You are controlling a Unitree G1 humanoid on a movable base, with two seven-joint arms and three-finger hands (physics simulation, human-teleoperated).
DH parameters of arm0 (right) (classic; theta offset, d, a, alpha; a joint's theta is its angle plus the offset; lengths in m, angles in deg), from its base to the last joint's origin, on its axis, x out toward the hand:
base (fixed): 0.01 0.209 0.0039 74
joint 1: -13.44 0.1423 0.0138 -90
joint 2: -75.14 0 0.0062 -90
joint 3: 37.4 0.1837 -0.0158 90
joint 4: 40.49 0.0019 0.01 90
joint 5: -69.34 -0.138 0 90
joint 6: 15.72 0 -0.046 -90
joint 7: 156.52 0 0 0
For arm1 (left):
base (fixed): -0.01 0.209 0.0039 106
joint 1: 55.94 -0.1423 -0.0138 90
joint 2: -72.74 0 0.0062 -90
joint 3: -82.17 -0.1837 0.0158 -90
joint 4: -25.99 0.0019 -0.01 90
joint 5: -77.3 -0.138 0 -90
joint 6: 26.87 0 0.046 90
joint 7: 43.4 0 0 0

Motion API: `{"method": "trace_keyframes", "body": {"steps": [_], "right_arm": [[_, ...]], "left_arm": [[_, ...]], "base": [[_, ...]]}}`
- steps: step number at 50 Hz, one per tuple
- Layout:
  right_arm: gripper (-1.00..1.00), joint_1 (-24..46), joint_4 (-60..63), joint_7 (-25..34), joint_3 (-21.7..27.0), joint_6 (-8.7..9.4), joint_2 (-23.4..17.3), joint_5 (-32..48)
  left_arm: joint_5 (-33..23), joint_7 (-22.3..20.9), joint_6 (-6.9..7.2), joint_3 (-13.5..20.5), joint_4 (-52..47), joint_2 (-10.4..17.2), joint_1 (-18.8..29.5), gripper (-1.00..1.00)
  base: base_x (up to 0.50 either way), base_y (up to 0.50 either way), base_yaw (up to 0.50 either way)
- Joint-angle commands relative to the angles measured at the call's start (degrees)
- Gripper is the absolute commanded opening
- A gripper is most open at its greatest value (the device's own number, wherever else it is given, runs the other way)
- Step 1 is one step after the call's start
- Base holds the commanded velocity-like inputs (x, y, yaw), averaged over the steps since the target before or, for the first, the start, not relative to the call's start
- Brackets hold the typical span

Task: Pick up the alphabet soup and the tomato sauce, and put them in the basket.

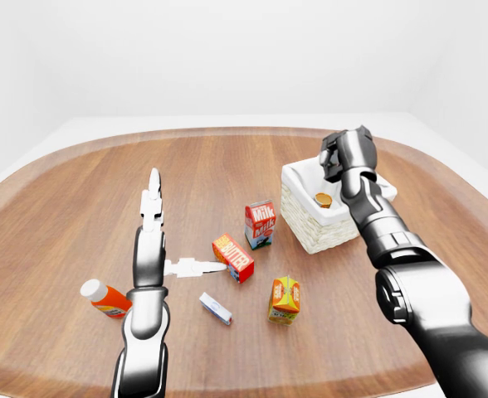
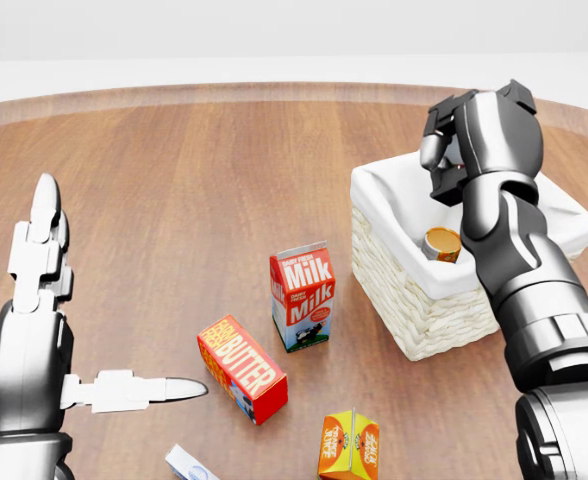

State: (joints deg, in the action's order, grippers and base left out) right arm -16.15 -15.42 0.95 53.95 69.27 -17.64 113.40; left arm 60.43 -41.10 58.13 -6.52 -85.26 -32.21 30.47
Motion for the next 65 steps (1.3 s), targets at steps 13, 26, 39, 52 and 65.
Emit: {"method": "trace_keyframes", "body": {"steps": [13, 26, 39, 52, 65], "right_arm": [[-1.0, 5.5, -8.5, -5.4, -1.3, 0.0, 0.4, 3.7], [-1.0, 5.9, -11.0, -7.5, -3.6, 0.0, 1.7, 14.4], [-1.0, 5.4, -11.8, -7.5, -3.5, 0.0, 2.1, 19.5], [-1.0, 4.1, -12.3, -7.5, -3.2, 0.0, 2.0, 22.3], [-1.0, 3.5, -12.3, -7.5, -2.6, 0.0, 1.9, 21.8]], "left_arm": [[0.1, 0.3, 0.0, 0.3, 0.4, 0.0, 0.2, 1.0], [0.2, 0.2, 0.18, 0.3, 0.0, 0.1, 0.2, 1.0], [0.2, 0.2, 0.19, 0.3, 0.0, 0.0, 0.2, 1.0], [0.2, 0.2, 0.21, 0.3, 0.0, 0.0, 0.2, 1.0], [0.1, 0.2, 0.21, 0.3, 0.0, 0.1, 0.2, 1.0]], "base": [[0.0, 0.0, 0.0], [0.0, 0.0, 0.0], [0.0, 0.0, 0.0], [0.0, 0.0, 0.0], [0.0, 0.0, 0.0]]}}
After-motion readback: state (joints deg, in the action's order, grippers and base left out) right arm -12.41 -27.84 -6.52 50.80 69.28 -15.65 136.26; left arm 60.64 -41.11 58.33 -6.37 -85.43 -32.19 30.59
